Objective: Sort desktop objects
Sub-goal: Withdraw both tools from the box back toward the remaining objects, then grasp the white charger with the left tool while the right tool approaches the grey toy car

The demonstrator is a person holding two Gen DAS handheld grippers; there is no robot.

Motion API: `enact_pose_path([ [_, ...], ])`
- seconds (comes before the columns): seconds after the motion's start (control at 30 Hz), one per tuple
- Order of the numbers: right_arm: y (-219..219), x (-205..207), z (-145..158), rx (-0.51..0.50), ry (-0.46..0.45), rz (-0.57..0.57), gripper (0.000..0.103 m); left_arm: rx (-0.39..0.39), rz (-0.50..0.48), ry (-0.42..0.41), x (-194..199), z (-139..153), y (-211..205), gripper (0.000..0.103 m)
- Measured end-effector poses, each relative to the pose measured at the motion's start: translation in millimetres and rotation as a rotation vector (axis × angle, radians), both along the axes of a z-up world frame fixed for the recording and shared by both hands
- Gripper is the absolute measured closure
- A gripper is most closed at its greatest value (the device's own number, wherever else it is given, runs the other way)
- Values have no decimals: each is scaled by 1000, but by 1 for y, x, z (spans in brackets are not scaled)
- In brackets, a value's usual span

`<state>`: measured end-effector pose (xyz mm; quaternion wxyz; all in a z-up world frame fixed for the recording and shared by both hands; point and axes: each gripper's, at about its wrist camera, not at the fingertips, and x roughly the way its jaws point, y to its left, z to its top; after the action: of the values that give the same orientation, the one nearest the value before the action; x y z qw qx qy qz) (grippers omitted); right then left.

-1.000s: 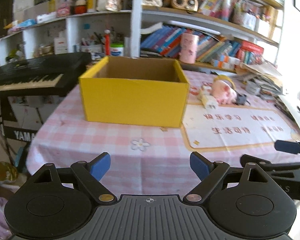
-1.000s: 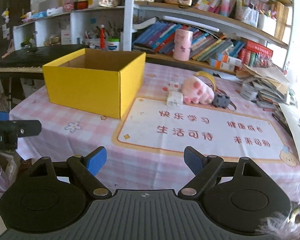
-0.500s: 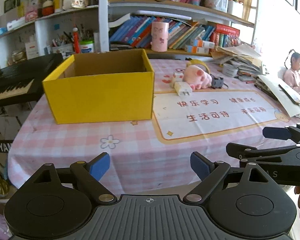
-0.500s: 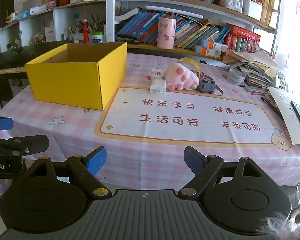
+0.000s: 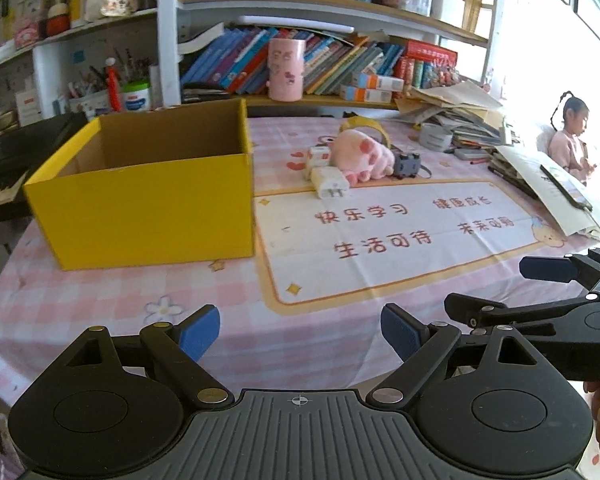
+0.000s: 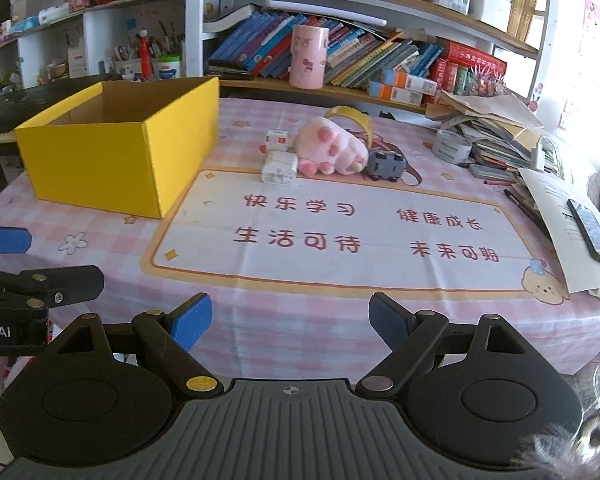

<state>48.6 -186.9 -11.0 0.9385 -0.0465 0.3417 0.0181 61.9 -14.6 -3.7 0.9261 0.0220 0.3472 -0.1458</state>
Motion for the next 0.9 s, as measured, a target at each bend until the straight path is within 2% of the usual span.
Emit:
enact_pose_path([
  [0.33, -39, 27, -3, 16, 24, -53, 18, 26, -50, -4, 26, 1, -38, 13],
  [0.6, -64, 63, -1, 49, 31, -34, 18, 44, -8, -17, 50, 5, -58, 13],
  [0.9, -93, 98, -5, 77, 46, -5, 18, 68, 4, 30, 78, -1, -91, 13],
])
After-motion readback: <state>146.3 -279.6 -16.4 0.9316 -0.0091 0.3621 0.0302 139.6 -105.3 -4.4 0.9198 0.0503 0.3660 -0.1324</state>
